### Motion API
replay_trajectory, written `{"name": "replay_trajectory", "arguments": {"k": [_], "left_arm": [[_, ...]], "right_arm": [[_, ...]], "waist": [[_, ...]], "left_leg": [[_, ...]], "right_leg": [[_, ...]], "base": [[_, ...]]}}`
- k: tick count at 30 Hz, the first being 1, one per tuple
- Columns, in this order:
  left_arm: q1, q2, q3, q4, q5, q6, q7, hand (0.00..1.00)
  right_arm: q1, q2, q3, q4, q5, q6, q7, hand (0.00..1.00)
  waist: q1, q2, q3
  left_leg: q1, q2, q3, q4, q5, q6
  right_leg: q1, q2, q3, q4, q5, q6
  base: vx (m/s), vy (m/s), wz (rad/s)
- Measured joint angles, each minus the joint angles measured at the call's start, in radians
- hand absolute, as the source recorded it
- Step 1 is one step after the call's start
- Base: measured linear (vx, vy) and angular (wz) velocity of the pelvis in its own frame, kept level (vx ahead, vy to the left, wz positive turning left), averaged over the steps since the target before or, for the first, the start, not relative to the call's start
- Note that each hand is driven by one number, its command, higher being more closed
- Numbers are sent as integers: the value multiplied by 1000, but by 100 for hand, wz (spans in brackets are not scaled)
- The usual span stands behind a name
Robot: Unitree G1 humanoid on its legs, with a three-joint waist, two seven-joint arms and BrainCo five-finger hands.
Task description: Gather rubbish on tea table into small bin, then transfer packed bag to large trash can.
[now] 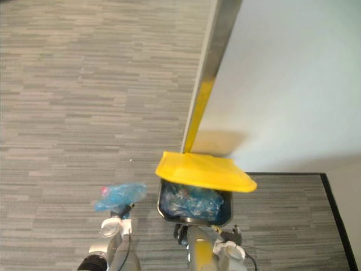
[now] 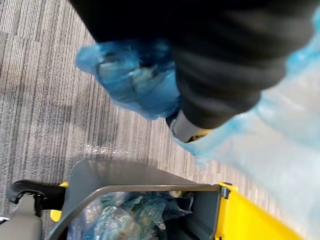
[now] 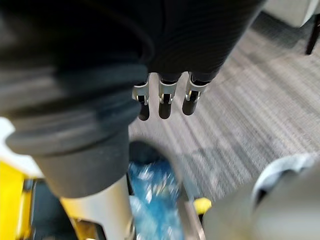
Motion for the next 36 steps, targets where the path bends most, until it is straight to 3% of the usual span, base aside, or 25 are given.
{"name": "replay_trajectory", "arguments": {"k": [2,5,11,14,19,25,29,31,36], "left_arm": [[2,1,-28,-26,-1,-3,0,100],[3,7,-67,-45,-10,-4,0,100],[21,12,-115,-81,-29,-17,2,100],[27,14,-142,-99,-36,-19,2,100],[25,16,-152,-134,-36,-22,0,100],[21,46,-195,-225,-46,-26,-3,100],[8,56,-234,-317,-80,-56,-5,100],[9,67,-261,-360,-103,-57,-6,100],[32,88,-356,-585,-169,-74,-26,100]], "right_arm": [[-36,-3,50,-70,0,-4,0,0],[-71,-9,96,-170,0,-11,-1,0],[-188,-45,117,-318,22,-19,-34,0],[-233,-70,111,-340,28,-18,-52,0],[-297,-90,94,-347,29,-15,-70,0],[-366,-105,85,-288,29,0,-74,0],[-431,-136,89,-228,26,6,-73,0],[-444,-136,89,-225,25,9,-69,0],[-460,-152,98,-218,25,25,-49,0]], "waist": [[11,-4,-3],[10,-14,-10],[40,-26,-19],[52,-27,-19],[56,-29,-20],[53,-58,-18],[41,-92,-1],[34,-95,3],[34,-95,5]], "left_leg": [[-53,7,18,58,-9,3],[-49,8,19,1,-10,2],[-64,1,19,-37,-18,-17],[-65,-2,19,-40,1,-48],[-66,-6,18,-51,21,-61],[-60,-14,16,-54,38,-53],[-62,-32,14,-57,17,-52],[-61,-38,12,-58,13,-59],[-49,-42,20,-57,10,-54]], "right_leg": [[-15,11,2,-2,14,14],[-30,17,10,-10,22,8],[-70,22,36,-11,47,11],[-69,18,36,-10,51,5],[-68,9,31,-10,51,5],[-44,0,26,-31,59,20],[-43,3,78,-46,85,52],[-34,4,97,-62,100,66],[4,14,113,-131,143,56]], "base": [[-63,5,1],[-34,3,18],[-31,33,-2],[-11,35,1],[-27,23,7],[-58,8,8],[-110,34,6],[-93,56,-2],[-26,45,-6]]}}
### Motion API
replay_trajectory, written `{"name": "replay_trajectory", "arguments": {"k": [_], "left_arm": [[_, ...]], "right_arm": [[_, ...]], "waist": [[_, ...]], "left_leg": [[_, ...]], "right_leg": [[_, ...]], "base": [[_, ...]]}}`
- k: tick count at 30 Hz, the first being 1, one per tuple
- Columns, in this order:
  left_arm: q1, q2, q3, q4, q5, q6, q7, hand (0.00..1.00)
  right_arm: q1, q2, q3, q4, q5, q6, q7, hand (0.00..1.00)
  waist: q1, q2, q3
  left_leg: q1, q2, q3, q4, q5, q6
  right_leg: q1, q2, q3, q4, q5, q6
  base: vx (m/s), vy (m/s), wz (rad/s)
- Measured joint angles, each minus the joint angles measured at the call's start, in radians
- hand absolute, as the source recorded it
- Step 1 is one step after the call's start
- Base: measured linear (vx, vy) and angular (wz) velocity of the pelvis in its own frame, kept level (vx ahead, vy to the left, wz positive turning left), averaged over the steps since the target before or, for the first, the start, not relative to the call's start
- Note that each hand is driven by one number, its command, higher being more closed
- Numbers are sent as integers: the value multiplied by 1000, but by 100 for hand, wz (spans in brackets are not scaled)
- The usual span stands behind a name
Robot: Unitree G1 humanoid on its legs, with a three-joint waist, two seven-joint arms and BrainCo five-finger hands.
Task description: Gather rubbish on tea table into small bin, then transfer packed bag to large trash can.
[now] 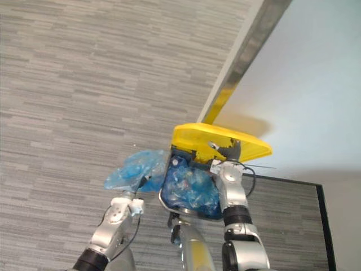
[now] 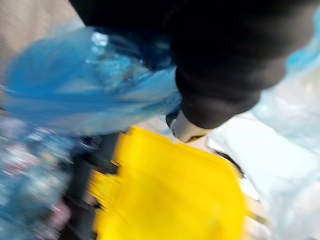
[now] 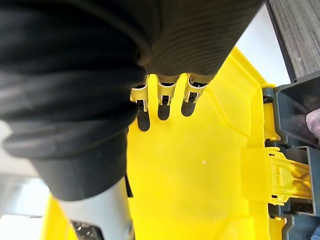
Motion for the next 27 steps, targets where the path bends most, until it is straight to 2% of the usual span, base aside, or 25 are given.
{"name": "replay_trajectory", "arguments": {"k": [5,7,10,13,15,17,23,27], "left_arm": [[-12,-3,-68,-128,-35,-33,-3,100],[-62,-12,-115,-155,-45,-33,-3,100],[-133,-29,-181,-161,-45,-33,-4,100],[-183,-58,-235,-160,-41,-33,-6,100],[-215,-72,-264,-155,-23,-33,-8,100],[-239,-90,-271,-118,-5,-33,-8,100],[-315,-125,-254,68,58,-20,4,100],[-326,-127,-225,191,97,13,5,100]], "right_arm": [[-28,-23,-1,0,0,11,11,0],[-59,-24,-2,0,1,13,12,0],[-87,-23,-11,0,2,18,13,0],[-117,-23,-18,0,3,25,13,0],[-153,-23,-23,0,3,26,11,0],[-179,-23,-22,5,3,43,14,0],[-235,-24,-22,5,0,56,11,0],[-270,-26,-22,5,-3,62,10,0]], "waist": [[0,0,10],[0,2,27],[-1,0,42],[-3,2,48],[-14,1,48],[-22,2,48],[-31,5,51],[-38,5,51]], "left_leg": [[1,1,26,35,-18,9],[-1,0,33,60,-34,-8],[-3,-1,40,74,-44,-16],[-10,1,49,98,-57,-8],[-19,-3,61,103,-59,-11],[-16,-3,70,103,-60,-10],[-42,-6,88,106,-64,-11],[-51,2,102,107,-63,-12]], "right_leg": [[0,8,23,1,6,-9],[0,14,35,3,11,-16],[1,15,45,3,16,-23],[-4,18,54,3,25,-37],[-18,18,65,5,31,-46],[-19,19,71,5,32,-47],[-54,21,86,5,36,-45],[-74,35,94,0,43,-51]], "base": [[26,17,-16],[-3,29,-22],[-10,23,-11],[17,19,-9],[23,12,-13],[21,10,-13],[-1,-10,-8],[22,-37,-15]]}}
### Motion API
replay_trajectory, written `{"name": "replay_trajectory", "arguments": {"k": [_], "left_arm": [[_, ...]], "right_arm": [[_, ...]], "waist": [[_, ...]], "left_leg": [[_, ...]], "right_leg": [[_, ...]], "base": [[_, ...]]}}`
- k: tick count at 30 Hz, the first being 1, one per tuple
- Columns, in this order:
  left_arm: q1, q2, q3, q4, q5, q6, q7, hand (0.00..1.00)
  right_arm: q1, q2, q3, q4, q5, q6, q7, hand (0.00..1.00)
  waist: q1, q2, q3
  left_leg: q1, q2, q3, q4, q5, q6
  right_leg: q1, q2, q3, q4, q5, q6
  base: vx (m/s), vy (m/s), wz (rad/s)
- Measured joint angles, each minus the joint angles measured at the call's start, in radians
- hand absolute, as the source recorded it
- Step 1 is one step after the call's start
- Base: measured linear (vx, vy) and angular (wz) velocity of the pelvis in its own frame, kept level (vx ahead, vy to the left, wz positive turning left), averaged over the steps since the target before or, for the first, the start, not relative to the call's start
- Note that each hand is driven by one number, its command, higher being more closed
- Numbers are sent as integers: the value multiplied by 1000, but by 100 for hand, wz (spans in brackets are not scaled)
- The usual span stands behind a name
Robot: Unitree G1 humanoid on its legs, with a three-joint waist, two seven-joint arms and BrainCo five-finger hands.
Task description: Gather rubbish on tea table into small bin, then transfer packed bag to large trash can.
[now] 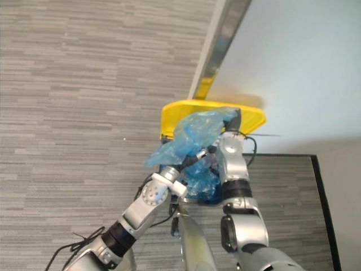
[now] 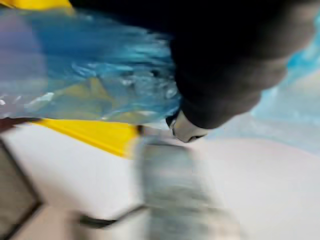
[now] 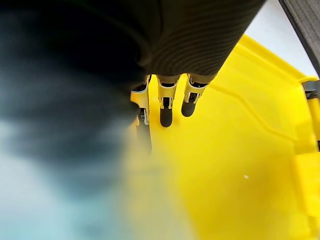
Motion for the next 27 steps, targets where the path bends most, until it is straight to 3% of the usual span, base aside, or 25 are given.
{"name": "replay_trajectory", "arguments": {"k": [8,16,17,27], "left_arm": [[-188,-2,56,302,59,41,27,100],[-345,-32,146,550,136,67,58,100],[-356,-32,155,573,143,73,58,0],[-400,-33,254,683,326,124,59,0]], "right_arm": [[-57,-52,30,-37,-6,-10,-5,0],[-95,-64,122,-109,-3,-55,0,0],[-95,-68,121,-109,-3,-65,-1,0],[-130,-101,204,-135,4,-118,10,0]], "waist": [[-24,-3,29],[-49,-34,64],[-52,-38,71],[-60,-51,82]], "left_leg": [[-85,10,-16,24,5,-13],[-148,55,10,71,-4,-58],[-150,62,14,66,-4,-58],[-181,80,33,101,-7,-61]], "right_leg": [[-46,0,-7,-35,31,6],[-91,40,-6,-72,57,8],[-94,43,-5,-77,54,12],[-126,76,4,-92,77,3]], "base": [[-9,-28,6],[42,-27,-13],[38,-12,-15],[73,-24,-9]]}}
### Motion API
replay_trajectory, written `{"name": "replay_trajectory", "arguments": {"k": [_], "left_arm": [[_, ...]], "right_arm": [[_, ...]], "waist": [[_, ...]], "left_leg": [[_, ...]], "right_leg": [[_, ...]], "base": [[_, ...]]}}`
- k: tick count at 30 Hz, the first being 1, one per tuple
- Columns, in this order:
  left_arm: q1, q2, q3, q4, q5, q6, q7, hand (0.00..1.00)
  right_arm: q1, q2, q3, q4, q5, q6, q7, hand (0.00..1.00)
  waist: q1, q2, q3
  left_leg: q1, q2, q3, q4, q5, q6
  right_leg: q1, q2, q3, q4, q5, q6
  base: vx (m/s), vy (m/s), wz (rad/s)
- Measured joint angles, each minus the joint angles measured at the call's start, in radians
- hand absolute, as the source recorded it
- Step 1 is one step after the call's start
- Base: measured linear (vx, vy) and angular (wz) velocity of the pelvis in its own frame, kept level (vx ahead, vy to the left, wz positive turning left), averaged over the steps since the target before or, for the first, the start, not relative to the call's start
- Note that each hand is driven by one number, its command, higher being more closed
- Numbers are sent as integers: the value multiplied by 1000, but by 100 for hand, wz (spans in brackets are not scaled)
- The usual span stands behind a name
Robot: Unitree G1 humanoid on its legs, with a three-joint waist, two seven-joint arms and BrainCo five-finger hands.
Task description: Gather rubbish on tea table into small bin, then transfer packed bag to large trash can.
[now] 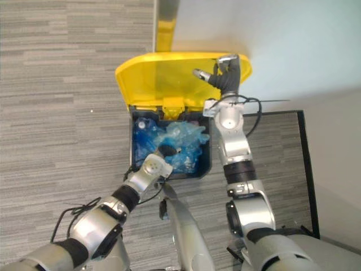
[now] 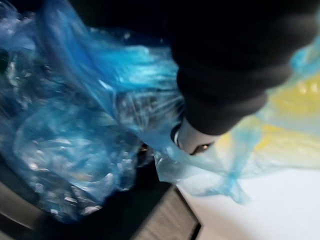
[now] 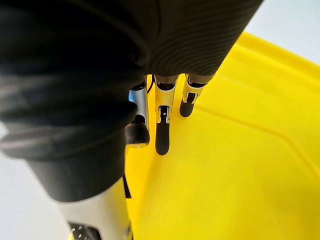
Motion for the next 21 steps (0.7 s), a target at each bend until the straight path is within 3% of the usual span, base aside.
{"name": "replay_trajectory", "arguments": {"k": [1,2,3,4,6,8,12,13,14,15,16,17,19,21], "left_arm": [[-4,0,8,3,15,4,0,0],[-12,-1,9,13,44,7,0,0],[-12,-5,10,21,65,9,-1,0],[-7,-9,10,27,76,10,0,0],[-12,-8,40,28,115,34,2,0],[-19,-6,59,27,155,48,3,0],[-3,-7,81,27,202,69,6,0],[0,-6,84,26,204,73,10,0],[1,-5,86,17,223,74,24,0],[15,-5,90,2,227,74,24,0],[37,-6,98,-18,241,79,30,0],[47,0,104,-29,244,91,41,0],[60,13,117,-70,259,99,47,0],[114,19,119,-134,267,107,50,0]], "right_arm": [[1,-3,13,0,0,1,5,0],[1,-7,20,4,0,2,7,0],[1,-9,19,6,0,1,2,0],[-1,-14,21,18,0,-1,0,0],[-21,-15,28,43,0,1,4,0],[-21,-16,44,65,-1,11,15,0],[-21,-15,73,113,-1,37,38,0],[-5,-14,76,115,-3,42,45,0],[-2,-15,74,115,-9,42,47,0],[2,-12,74,118,-10,41,46,0],[8,-10,73,118,-11,41,48,0],[10,-6,75,117,-12,40,51,0],[22,-6,70,117,-32,35,52,0],[61,6,70,117,-52,35,64,0]], "waist": [[0,1,0],[0,6,3],[4,13,6],[-11,8,4],[4,10,3],[0,10,3],[14,13,5],[20,16,7],[32,38,19],[20,35,18],[27,35,16],[48,42,14],[50,36,17],[58,36,17]], "left_leg": [[2,8,1,-7,-4,-6],[6,20,2,-29,-3,-7],[8,29,1,-51,1,-14],[13,17,-1,-64,16,-37],[-1,-4,-1,40,11,-19],[7,-32,25,62,-36,3],[4,-41,15,82,-59,1],[10,-30,15,63,-57,8],[20,-10,15,26,-54,8],[32,-25,10,3,-43,-7],[38,-29,-10,4,-28,-15],[54,-45,-9,15,-27,-5],[62,-74,-18,5,-33,9],[83,-85,-32,-1,-33,10]], "right_leg": [[0,2,-3,2,1,1],[-1,2,-10,1,-18,29],[-39,8,28,111,10,-52],[-33,1,51,118,-28,-79],[-26,1,40,74,-6,-60],[-26,0,30,51,17,-60],[3,-15,11,26,39,-55],[19,-23,-3,6,29,-23],[-3,-21,-12,94,19,-65],[-18,-29,32,199,26,-123],[30,-28,52,143,3,-84],[50,-20,49,100,35,-71],[52,-22,35,89,58,-90],[71,-24,33,87,55,-86]], "base": [[46,-20,-18],[40,-49,6],[71,-57,46],[113,-60,48],[83,-34,19],[7,-17,12],[-35,22,9],[-63,-13,12],[-22,-28,37],[92,-26,56],[131,-51,31],[110,-43,9],[22,-26,6],[25,12,5]]}}
